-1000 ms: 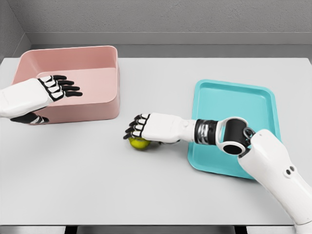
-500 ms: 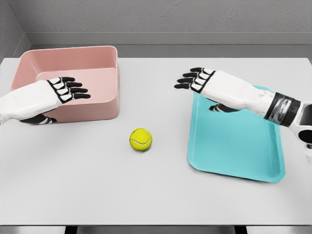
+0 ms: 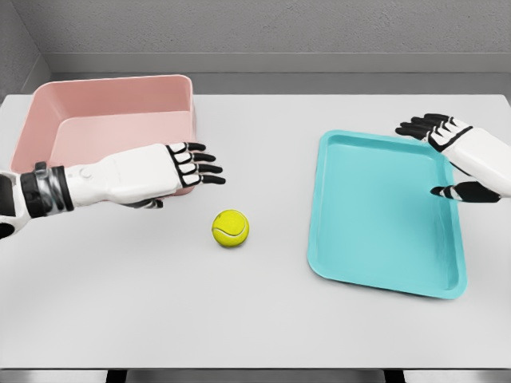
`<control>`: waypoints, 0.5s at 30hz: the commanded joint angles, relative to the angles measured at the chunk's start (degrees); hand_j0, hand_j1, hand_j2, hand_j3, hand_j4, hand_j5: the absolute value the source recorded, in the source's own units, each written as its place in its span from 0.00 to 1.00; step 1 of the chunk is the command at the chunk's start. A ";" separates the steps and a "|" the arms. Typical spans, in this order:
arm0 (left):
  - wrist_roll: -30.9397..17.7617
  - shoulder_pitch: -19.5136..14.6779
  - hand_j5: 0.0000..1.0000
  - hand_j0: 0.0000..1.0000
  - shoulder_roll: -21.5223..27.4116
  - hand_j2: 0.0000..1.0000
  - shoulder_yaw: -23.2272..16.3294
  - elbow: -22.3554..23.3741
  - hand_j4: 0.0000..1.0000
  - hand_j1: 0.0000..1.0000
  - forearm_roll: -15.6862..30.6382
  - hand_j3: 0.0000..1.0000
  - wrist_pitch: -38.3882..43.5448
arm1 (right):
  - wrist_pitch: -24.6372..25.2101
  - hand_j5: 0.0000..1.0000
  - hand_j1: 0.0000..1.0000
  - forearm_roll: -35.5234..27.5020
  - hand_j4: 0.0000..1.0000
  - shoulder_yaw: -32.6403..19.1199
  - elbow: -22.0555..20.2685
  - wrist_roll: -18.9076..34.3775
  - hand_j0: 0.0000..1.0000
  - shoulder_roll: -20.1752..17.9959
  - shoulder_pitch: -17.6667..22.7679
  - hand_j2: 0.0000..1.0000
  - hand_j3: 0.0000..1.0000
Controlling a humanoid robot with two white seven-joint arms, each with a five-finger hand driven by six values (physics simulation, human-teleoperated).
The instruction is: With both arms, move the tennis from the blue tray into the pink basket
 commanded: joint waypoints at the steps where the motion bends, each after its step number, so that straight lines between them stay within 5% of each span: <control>1: -0.13 -0.26 1.00 1.00 -1.20 1.00 -4.26 0.15 1.00 1.00 0.46 1.00 0.04 | 0.19 1.00 1.00 -2.00 1.00 -4.01 -0.10 0.03 1.00 0.44 0.09 1.00 1.00; 15: -0.13 -8.26 1.00 1.00 -5.77 1.00 -15.33 6.91 1.00 1.00 7.40 1.00 0.04 | 0.19 1.00 1.00 -2.26 1.00 -3.57 -0.46 -0.06 1.00 0.53 0.27 1.00 1.00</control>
